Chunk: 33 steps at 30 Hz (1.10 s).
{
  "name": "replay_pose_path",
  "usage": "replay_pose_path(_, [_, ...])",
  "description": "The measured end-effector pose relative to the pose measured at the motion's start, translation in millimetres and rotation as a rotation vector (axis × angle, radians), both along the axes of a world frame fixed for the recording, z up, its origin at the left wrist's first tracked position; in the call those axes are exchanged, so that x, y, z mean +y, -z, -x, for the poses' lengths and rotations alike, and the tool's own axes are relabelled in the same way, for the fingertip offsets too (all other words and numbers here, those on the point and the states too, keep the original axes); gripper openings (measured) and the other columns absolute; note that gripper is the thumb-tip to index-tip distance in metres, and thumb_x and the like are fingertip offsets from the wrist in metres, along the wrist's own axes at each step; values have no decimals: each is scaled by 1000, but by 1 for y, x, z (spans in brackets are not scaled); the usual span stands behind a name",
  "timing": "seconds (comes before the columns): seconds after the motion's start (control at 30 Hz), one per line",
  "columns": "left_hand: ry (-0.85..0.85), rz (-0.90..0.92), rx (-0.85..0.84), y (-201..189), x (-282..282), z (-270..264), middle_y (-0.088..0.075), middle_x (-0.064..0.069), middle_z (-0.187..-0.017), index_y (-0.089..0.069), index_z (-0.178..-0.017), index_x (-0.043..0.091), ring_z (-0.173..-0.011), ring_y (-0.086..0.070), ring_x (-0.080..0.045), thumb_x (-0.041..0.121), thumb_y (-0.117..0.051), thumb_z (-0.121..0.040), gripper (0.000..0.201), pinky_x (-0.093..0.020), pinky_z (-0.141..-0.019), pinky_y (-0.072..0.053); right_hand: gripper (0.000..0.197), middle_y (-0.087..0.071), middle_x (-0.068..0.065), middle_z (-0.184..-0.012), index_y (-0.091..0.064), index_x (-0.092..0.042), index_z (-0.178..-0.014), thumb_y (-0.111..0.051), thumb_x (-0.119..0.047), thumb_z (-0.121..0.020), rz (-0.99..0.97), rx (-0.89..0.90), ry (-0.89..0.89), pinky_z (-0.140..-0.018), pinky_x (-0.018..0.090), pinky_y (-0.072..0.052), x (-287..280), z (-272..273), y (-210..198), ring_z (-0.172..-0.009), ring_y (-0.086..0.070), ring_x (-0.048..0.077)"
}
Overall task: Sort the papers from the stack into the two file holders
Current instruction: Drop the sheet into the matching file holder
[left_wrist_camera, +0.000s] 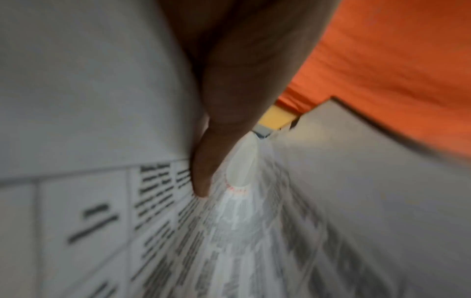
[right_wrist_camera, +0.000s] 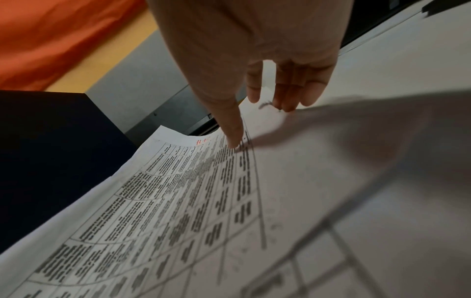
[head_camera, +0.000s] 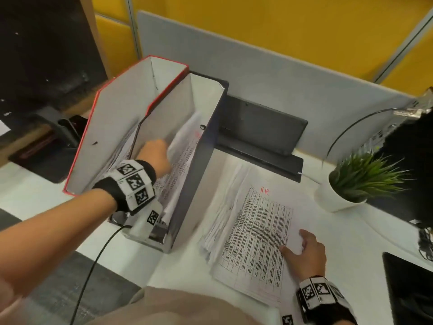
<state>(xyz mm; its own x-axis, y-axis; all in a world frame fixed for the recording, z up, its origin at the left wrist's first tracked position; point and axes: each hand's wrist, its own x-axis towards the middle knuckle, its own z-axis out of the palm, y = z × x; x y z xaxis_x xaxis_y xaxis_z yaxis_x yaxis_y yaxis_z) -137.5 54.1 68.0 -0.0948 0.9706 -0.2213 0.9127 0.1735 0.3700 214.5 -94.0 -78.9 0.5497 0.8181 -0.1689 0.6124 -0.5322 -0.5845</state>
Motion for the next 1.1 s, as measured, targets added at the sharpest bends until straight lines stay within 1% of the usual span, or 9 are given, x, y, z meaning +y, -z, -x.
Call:
replay_pose_path(0.17, [87, 110, 182, 21, 12, -9, -62, -20, -110, -56, -113, -2, -99, -62, -35, 4, -59, -86, 28, -35, -79, -49, 72, -49, 19, -118, -48, -16, -129, -82, -25, -67, 13, -22, -5, -98, 41, -41, -1, 1, 2, -111, -47, 36])
replay_pose_path(0.37, [138, 148, 354, 18, 16, -9, -59, -8, -80, -59, -97, 4, -73, -58, -26, 13, -59, -86, 14, -32, -64, -46, 73, -48, 18, -120, -46, -15, -131, -81, -24, -68, 33, -27, -7, -98, 41, -40, -1, 1, 0, -114, -46, 35])
replay_pose_path(0.43, [143, 115, 363, 12, 17, -9, -63, -10, -90, -58, -99, 5, -79, -60, -28, 15, -59, -87, 16, -34, -68, -48, 76, -48, 19, -122, -44, -13, -134, -81, -24, -69, 42, -29, -7, -98, 41, -39, -1, 1, 0, -115, -45, 35])
replay_pose_path(0.5, [133, 41, 311, 2, 17, -9, -64, -12, -103, -60, -104, 6, -90, -62, -30, 17, -57, -88, 19, -37, -77, -51, 80, -46, 19, -125, -40, -12, -137, -81, -24, -69, 57, -28, -4, -100, 41, -39, -1, 1, 0, -118, -44, 35])
replay_pose_path(0.57, [98, -102, 166, -15, 16, -11, -64, -10, -105, -61, -107, 10, -95, -62, -30, 22, -58, -89, 22, -38, -82, -51, 83, -45, 20, -127, -38, -10, -139, -81, -24, -69, 75, -23, -2, -101, 41, -38, 0, 1, 0, -119, -43, 35])
replay_pose_path(0.73, [104, -486, -352, -63, 2, -43, -58, 5, -76, -63, -100, 17, -73, -59, -17, 19, -58, -88, 13, -26, -71, -47, 85, -42, 20, -130, -36, -10, -140, -81, -25, -69, 117, -17, 2, -104, 41, -37, 1, 1, 0, -122, -41, 35])
replay_pose_path(0.83, [233, -598, -589, -76, -17, -80, -62, 3, -77, -65, -96, 16, -67, -59, -12, 16, -57, -88, 12, -25, -67, -51, 85, -40, 19, -133, -34, -9, -141, -79, -26, -71, 147, -13, -4, -105, 40, -36, 2, 1, -2, -124, -39, 34])
replay_pose_path(0.97, [406, -498, -578, -51, -41, -130, -64, 7, -77, -65, -95, 21, -69, -58, -11, 20, -58, -86, 11, -29, -71, -52, 85, -37, 18, -135, -33, -9, -142, -77, -29, -73, 178, -19, -32, -107, 39, -34, 3, 2, -4, -126, -38, 33])
replay_pose_path(1.1, [497, -172, -338, 8, -51, -157, -66, 2, -92, -64, -102, 20, -79, -58, -15, 24, -54, -89, 17, -31, -78, -51, 85, -37, 17, -135, -33, -9, -142, -77, -31, -72, 189, -3, -37, -108, 38, -34, 3, 0, -6, -126, -39, 32])
